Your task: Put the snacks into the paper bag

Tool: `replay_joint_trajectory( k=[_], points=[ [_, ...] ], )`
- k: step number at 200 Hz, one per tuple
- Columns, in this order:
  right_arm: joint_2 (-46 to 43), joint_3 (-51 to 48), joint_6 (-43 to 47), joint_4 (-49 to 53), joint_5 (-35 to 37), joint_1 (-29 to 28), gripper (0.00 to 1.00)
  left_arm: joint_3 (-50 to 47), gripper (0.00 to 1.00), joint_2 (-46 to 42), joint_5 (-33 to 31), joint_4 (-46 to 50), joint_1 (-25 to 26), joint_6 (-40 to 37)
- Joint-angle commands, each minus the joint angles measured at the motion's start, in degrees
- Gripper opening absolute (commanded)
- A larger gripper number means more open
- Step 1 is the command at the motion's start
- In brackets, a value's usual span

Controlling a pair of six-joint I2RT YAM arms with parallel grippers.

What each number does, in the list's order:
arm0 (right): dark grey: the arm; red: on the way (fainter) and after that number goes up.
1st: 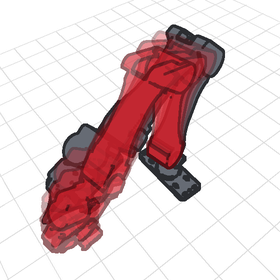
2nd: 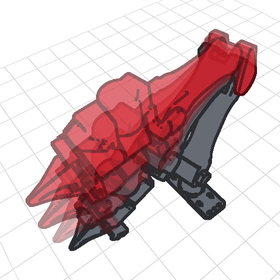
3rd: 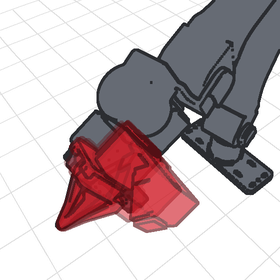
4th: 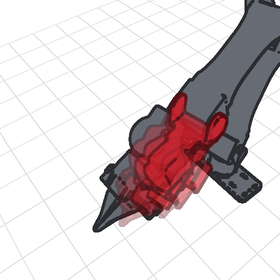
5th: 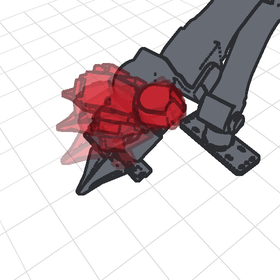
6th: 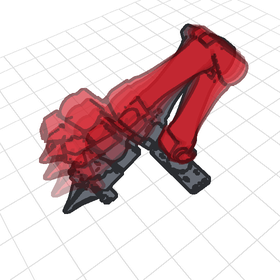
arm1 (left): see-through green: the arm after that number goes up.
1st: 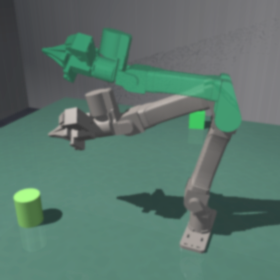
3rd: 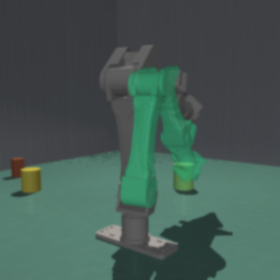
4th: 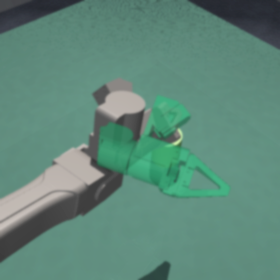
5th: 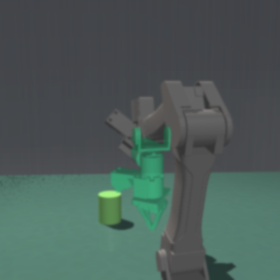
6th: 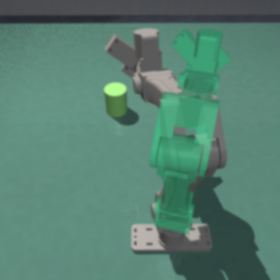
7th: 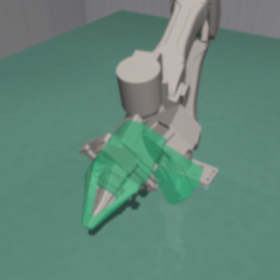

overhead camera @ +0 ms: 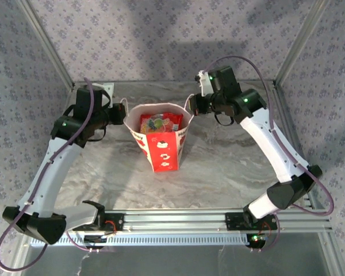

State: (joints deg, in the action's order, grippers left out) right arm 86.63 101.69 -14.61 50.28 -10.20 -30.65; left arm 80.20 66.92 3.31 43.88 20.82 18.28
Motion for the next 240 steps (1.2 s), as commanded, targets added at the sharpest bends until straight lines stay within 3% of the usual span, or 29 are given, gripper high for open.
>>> replay_joint_trajectory(
  k=[1,24,60,79,146,197,240],
  points=[
    [-2.77,-1.59,-1.26,-2.91,1.17,1.16,0.00,-0.74,0.06,-2.05,-1.20,-2.49,0.69,0.58],
    [-3.93,-3.98,-2.62,-2.88,0.29,1.35,0.16,-0.58,0.11,-2.40,-1.14,-1.85,0.89,0.39],
    [-6.72,-6.76,-3.61,-3.00,0.09,1.39,0.44,-0.14,0.26,-2.61,-0.05,-1.70,0.89,0.06],
    [-8.18,-6.77,-3.31,-2.65,0.63,1.50,0.48,0.25,0.40,-2.84,-0.75,-1.49,0.89,0.26],
    [-15.07,-8.64,-0.28,-0.93,4.87,2.17,0.66,0.05,0.58,-5.87,-3.72,0.67,0.87,2.10],
    [-22.34,-14.22,3.41,-6.04,14.46,3.97,0.74,-1.15,0.60,-10.45,-10.74,2.12,0.55,4.25],
    [-26.37,-22.93,3.32,-11.14,23.64,6.78,0.75,-2.42,0.57,-16.29,-24.41,4.30,-3.57,6.72]
  ],
)
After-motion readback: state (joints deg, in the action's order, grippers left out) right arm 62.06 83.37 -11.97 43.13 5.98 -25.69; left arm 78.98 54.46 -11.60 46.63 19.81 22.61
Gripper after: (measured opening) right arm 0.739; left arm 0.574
